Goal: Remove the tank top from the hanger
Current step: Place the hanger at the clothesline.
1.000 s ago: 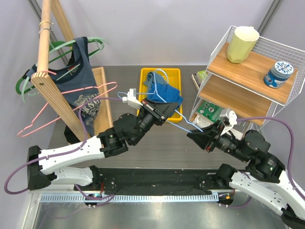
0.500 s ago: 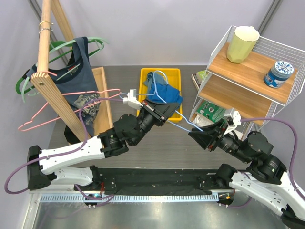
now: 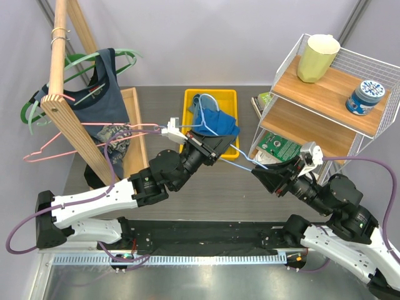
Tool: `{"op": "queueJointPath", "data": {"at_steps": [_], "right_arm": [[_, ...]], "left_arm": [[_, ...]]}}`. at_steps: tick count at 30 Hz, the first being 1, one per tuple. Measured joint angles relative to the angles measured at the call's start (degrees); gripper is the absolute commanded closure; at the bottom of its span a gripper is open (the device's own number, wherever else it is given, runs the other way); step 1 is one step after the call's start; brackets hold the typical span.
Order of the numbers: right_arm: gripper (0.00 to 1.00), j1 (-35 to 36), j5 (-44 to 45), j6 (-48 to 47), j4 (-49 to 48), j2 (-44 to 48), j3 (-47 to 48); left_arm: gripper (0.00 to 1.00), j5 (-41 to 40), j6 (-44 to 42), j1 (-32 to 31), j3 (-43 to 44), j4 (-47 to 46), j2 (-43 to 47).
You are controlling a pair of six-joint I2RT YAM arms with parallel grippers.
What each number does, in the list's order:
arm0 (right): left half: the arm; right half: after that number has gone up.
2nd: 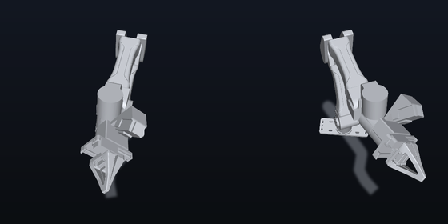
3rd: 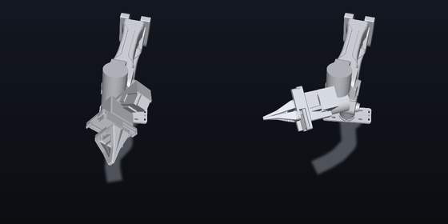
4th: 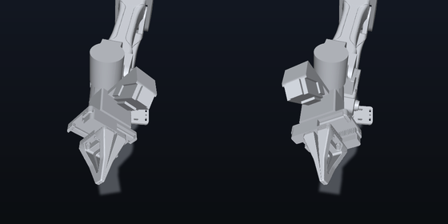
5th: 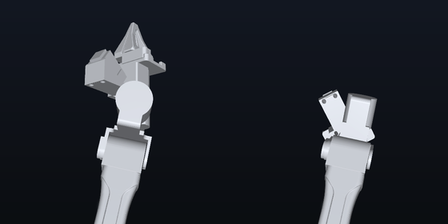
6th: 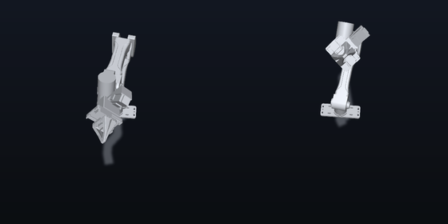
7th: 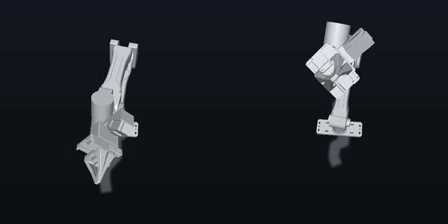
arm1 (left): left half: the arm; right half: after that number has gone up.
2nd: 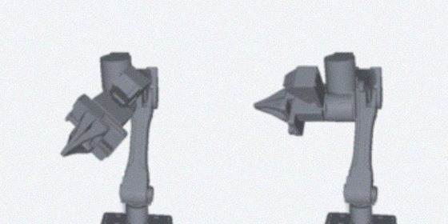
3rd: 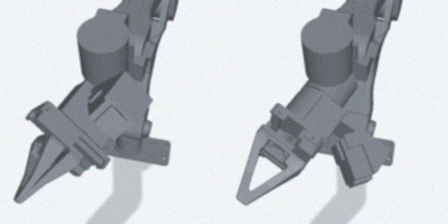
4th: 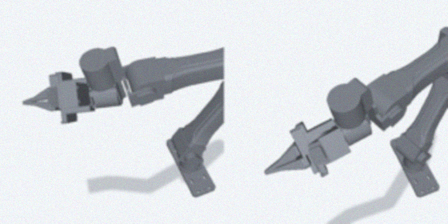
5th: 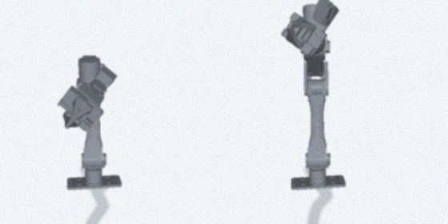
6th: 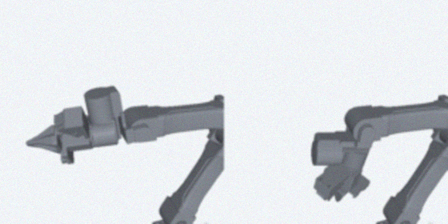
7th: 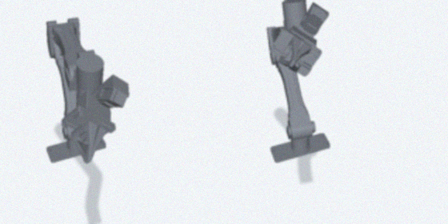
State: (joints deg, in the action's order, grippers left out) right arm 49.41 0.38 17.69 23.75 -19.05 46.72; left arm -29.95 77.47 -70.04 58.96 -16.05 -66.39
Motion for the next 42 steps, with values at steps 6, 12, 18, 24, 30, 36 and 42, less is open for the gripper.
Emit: {"op": "queueJointPath", "data": {"at_steps": [6,12,18,24,30,36,42], "right_arm": [[0.99,0.4,-0.6,-0.4,-0.2,0.0,0.1],[0.99,0.3,1.2,-0.9,0.3,0.0,0.1],[0.99,0.2,4.1,-2.9,5.7,1.5,2.6],[0.99,0.2,5.4,-5.7,12.9,2.8,7.9],[0.99,0.2,7.7,-7.5,23.4,2.2,15.1],[0.99,0.2,8.5,-8.1,32.2,-2.0,25.0],[0.99,0.2,6.3,-8.5,39.5,-15.7,29.4]], "left_arm": [[0.97,0.0,1.4,0.2,-0.9,-0.2,0.0],[0.21,1.8,1.4,0.1,-2.6,-1.4,0.3],[0.12,6.9,-1.5,-0.1,-6.6,-2.8,3.1],[0.12,14.3,-6.1,-0.1,-10.1,-2.8,8.5],[0.13,25.8,-12.0,-0.1,-10.8,-1.9,13.1],[0.14,36.3,-16.7,-0.1,-17.2,1.3,19.1],[0.14,41.2,-20.7,-0.1,-24.8,8.1,28.7]]}}
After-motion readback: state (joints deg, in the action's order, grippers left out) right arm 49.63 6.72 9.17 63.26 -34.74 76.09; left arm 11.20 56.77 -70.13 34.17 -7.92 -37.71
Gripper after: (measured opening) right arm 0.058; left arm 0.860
